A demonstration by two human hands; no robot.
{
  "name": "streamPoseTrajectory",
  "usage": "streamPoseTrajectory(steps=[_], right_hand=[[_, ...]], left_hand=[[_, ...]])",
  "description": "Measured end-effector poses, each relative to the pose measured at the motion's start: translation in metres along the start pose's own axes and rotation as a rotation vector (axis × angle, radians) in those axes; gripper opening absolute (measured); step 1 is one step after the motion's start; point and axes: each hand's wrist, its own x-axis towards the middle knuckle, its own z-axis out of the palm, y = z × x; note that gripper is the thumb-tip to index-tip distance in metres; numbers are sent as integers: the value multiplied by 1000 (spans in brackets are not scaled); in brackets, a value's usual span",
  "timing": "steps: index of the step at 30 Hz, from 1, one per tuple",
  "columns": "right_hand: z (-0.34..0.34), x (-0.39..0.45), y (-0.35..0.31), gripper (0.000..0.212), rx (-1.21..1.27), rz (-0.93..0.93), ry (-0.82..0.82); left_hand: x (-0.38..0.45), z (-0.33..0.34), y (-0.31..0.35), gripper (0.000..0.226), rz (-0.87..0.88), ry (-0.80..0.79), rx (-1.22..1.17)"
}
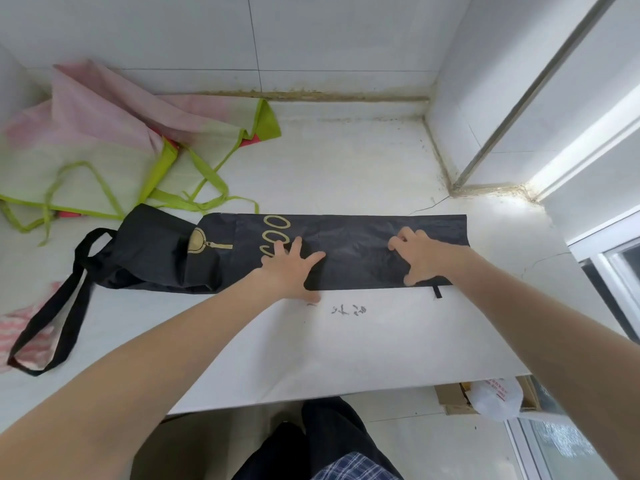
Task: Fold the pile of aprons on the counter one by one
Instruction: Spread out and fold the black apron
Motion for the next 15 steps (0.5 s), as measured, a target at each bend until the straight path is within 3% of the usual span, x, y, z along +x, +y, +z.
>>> streamPoseTrajectory(steps=[3,6,12,15], right_hand=[[16,-10,3,90,35,-43,46],[21,-17,9,86,41,4,104],[24,-13,14,42,39,-17,250],[9,-12,21,13,80,-54,197]], left_hand=[[5,-3,-5,83,-34,44,24],[10,-14,-16,66,-14,96,51],[18,-31,-7,64,-68,-9,177],[21,-30,18,58,6,99,240]])
